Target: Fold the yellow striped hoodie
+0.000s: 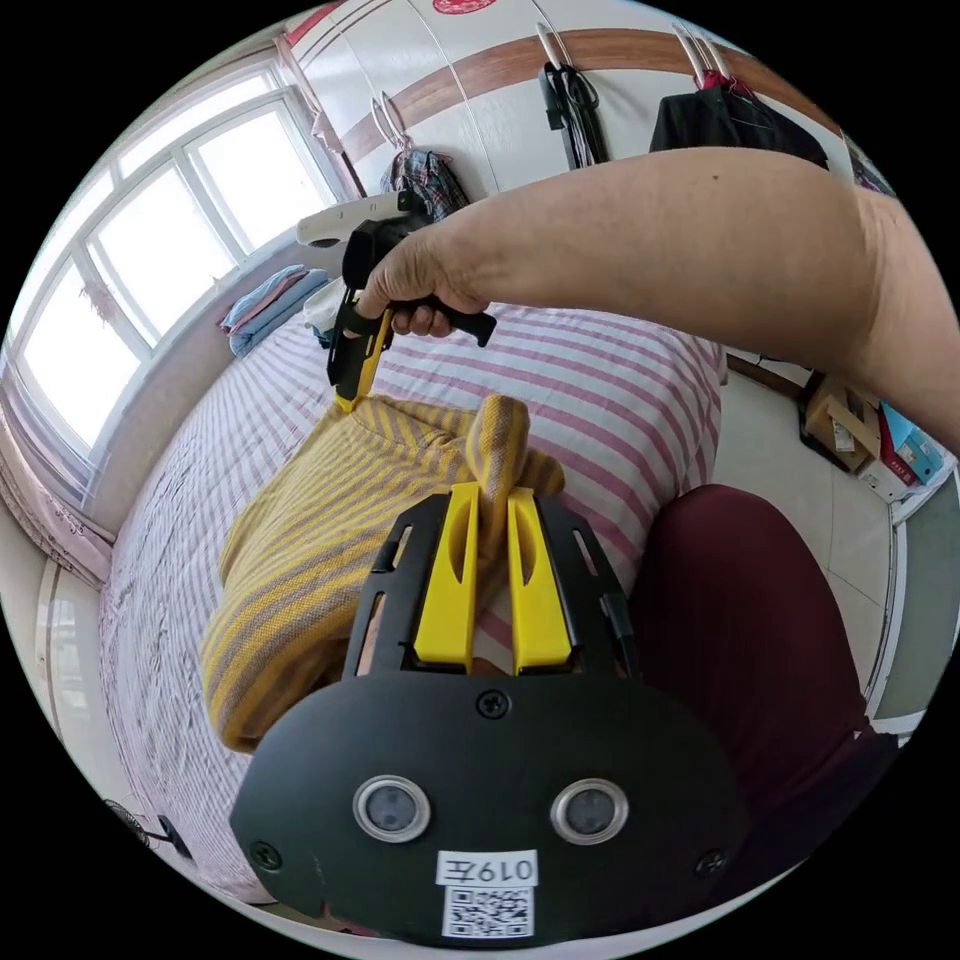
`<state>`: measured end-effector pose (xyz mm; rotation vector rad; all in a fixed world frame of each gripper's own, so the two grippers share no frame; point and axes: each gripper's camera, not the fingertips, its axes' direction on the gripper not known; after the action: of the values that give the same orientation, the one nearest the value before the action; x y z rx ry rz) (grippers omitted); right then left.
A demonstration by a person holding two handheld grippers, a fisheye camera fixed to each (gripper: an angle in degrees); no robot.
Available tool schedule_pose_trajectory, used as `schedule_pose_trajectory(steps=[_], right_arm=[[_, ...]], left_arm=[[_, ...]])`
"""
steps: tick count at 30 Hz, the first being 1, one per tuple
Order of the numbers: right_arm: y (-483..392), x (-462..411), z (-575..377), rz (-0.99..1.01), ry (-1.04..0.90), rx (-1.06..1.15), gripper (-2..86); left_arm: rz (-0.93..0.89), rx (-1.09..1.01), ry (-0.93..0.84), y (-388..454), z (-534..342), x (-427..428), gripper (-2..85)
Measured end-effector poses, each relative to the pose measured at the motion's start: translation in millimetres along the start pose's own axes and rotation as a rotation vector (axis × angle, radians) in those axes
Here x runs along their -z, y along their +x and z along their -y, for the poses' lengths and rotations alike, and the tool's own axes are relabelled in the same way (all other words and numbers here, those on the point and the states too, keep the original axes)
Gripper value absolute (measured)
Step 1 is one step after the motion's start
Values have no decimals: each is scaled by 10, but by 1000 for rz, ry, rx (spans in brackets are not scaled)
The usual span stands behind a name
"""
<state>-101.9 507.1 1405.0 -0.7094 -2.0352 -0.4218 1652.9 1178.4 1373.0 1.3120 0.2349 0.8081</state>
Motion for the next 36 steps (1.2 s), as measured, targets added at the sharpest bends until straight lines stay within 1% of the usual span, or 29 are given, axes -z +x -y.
schedule_pose_trajectory(steps=[4,7,10,15,16,18,20,22,23,25,26,29,30,32,33,36], right_arm=[[23,-205,-246,52,11,7,3],[-37,-252,-452,77,38,30,7],[-223,-316,-662,37,62,46,16],[-561,-291,-1055,-70,128,65,53],[-663,-202,-1200,-104,167,68,56],[-830,-3,-1492,-94,279,60,46],[-1167,185,-1954,-37,386,67,14],[-1527,199,-2308,-29,419,115,8],[-1767,145,-2528,-61,403,132,9],[-2108,23,-2862,-131,400,158,21],[-2328,-45,-3093,-148,435,183,48],[-2839,-210,-3538,-127,536,203,78],[-2952,-259,-3603,-119,554,213,76],[-3394,-539,-3780,-116,594,223,31],[-3485,-623,-3808,-120,597,215,24],[-3785,-1055,-3901,-71,594,194,9]], left_arm=[[29,-10,13,71,-102,57,37],[-29,-4,48,77,-205,167,52],[-54,10,49,66,-298,223,43],[-7,11,44,77,-442,323,28],[3,4,45,88,-460,335,27],[32,-18,59,110,-542,381,24],[24,-17,85,79,-621,460,22],[-13,-4,141,7,-747,605,20],[-30,4,177,-45,-855,711,21],[-18,21,212,-128,-1051,869,24],[12,39,228,-200,-1202,979,28],[113,115,266,-478,-1636,1274,46],[174,168,262,-630,-1812,1377,53],[259,269,252,-884,-2071,1506,60],[281,337,215,-1064,-2202,1539,65],[200,390,148,-1358,-2399,1513,83]])
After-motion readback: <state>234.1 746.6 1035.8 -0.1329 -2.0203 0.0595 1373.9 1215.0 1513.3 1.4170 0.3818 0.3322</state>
